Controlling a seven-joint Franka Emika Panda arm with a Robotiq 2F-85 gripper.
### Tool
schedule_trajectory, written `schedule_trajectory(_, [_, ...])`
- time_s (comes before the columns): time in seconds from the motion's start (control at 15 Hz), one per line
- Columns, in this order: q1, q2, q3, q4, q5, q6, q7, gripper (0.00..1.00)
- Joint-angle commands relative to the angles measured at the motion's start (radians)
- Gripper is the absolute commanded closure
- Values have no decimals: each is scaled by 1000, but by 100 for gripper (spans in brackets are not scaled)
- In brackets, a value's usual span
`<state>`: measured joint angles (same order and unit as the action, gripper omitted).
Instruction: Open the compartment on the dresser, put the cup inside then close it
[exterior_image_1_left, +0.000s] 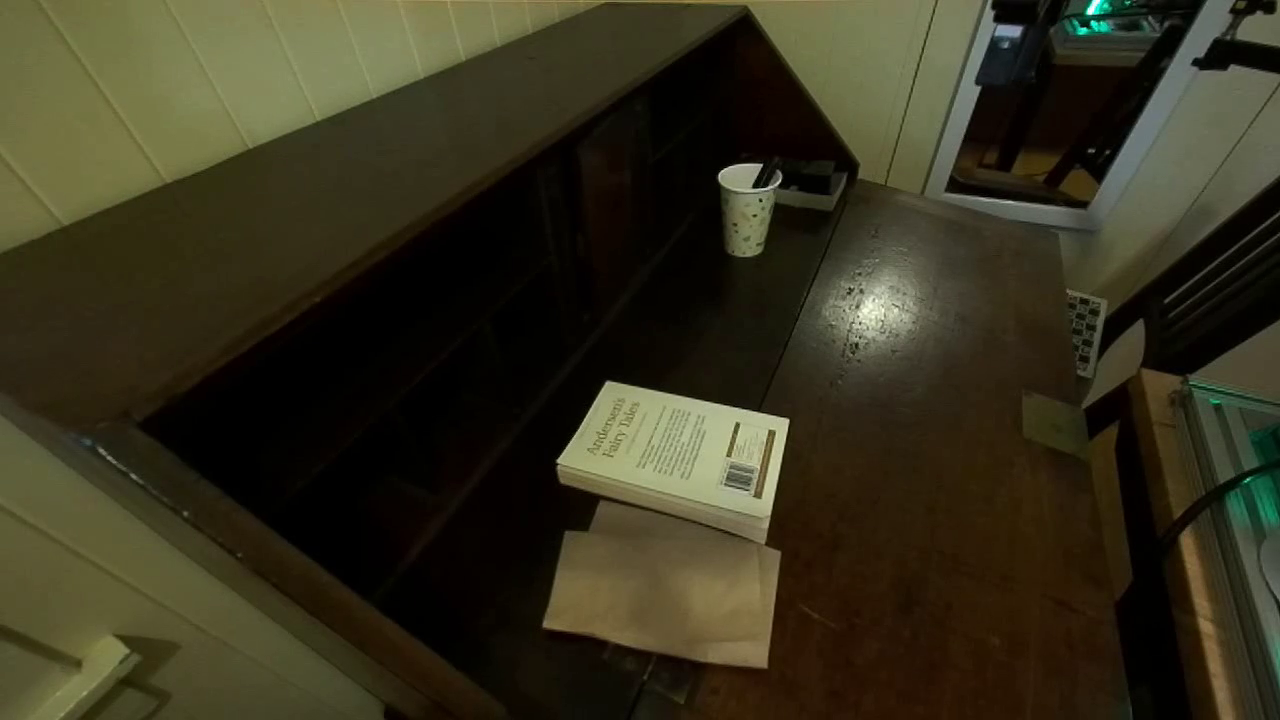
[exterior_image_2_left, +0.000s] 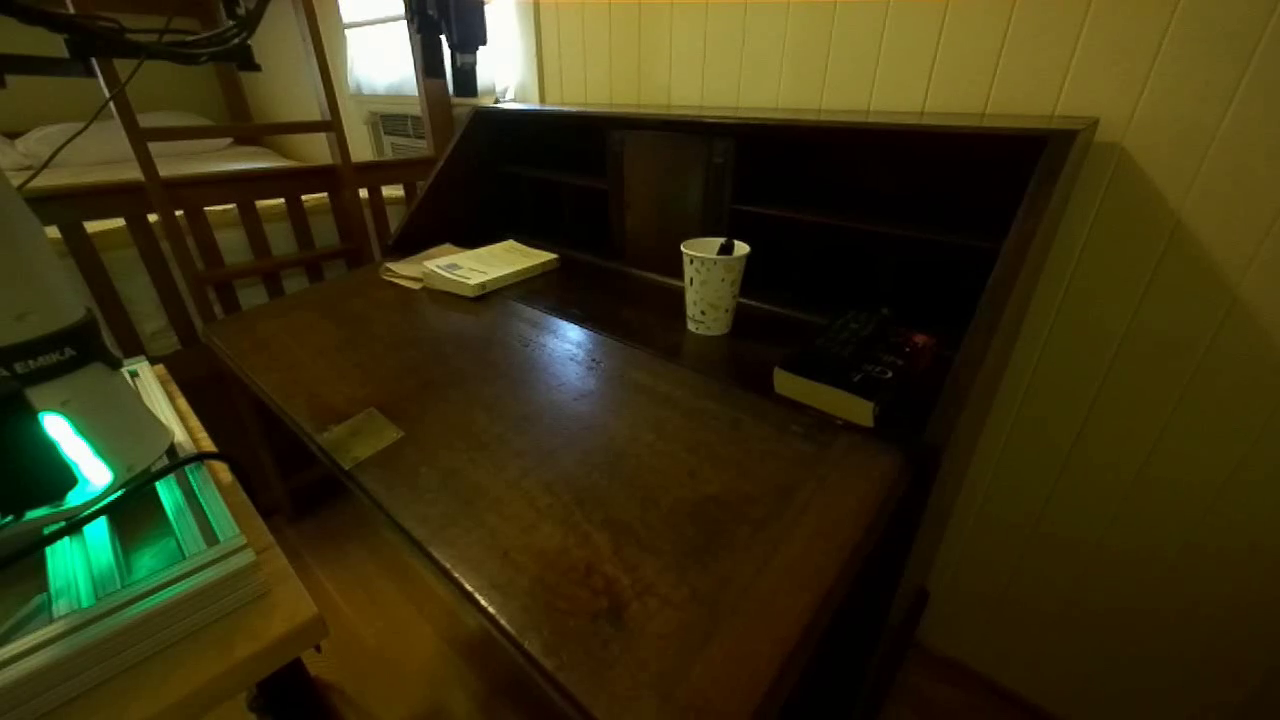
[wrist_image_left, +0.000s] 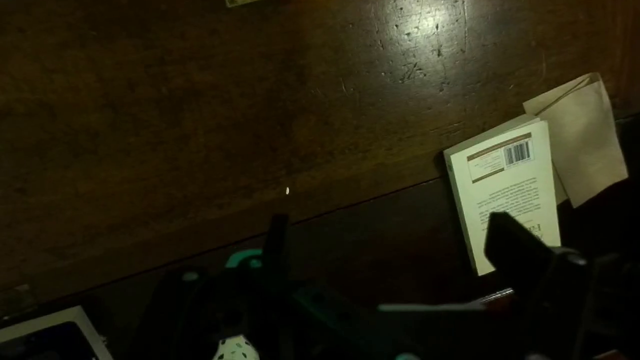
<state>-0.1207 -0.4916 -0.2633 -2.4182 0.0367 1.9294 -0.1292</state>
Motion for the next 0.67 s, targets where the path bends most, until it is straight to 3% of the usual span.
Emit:
schedule_trajectory(0.0, [-2, 100, 50, 45, -6, 95, 15, 0])
schedule_trajectory(0.6, [9, 317, 190, 91, -164, 411, 98, 0])
